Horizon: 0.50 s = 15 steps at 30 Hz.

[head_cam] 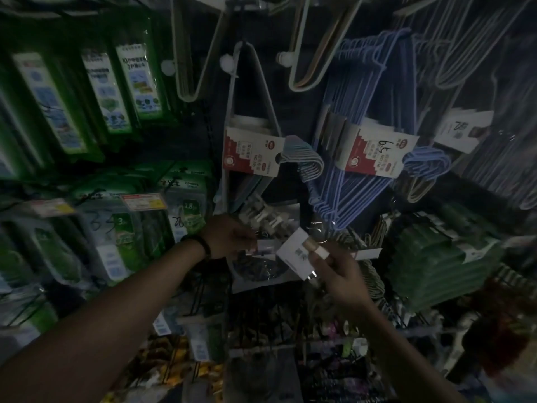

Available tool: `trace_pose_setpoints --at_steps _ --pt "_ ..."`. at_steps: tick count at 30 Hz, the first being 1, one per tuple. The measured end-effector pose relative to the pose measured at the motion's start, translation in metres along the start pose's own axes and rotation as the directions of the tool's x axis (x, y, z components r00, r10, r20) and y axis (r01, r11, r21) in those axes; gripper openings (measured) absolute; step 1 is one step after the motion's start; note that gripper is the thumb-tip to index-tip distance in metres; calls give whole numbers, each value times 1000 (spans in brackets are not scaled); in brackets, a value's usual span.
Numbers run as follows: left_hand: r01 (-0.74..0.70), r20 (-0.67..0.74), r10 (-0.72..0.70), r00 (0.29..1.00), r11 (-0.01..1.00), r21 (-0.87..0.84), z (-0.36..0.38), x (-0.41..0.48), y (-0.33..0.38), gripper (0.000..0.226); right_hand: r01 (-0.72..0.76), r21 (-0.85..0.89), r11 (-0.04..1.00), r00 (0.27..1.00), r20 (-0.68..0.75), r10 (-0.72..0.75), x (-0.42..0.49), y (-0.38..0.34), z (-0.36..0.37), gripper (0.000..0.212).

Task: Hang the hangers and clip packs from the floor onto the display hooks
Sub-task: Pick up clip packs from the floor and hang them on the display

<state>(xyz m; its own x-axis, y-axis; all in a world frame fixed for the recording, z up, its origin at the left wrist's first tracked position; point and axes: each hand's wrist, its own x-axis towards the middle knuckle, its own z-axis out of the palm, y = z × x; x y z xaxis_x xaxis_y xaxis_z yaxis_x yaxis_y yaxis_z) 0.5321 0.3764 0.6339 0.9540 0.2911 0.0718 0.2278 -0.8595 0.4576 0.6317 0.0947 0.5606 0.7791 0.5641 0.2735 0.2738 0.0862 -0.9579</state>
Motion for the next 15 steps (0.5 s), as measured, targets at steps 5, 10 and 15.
trace_pose_setpoints --at_steps 5,10,15 --pt "-83 59 78 995 992 93 -8 3 -5 18 76 -106 991 981 186 -55 -2 30 -17 39" --pt "-15 113 19 993 999 -34 -9 11 0 11 211 -413 886 887 461 4 4 42 -14 16" --pt "-56 61 58 996 998 -34 -7 8 0 12 517 -633 576 807 586 -81 32 47 20 29"
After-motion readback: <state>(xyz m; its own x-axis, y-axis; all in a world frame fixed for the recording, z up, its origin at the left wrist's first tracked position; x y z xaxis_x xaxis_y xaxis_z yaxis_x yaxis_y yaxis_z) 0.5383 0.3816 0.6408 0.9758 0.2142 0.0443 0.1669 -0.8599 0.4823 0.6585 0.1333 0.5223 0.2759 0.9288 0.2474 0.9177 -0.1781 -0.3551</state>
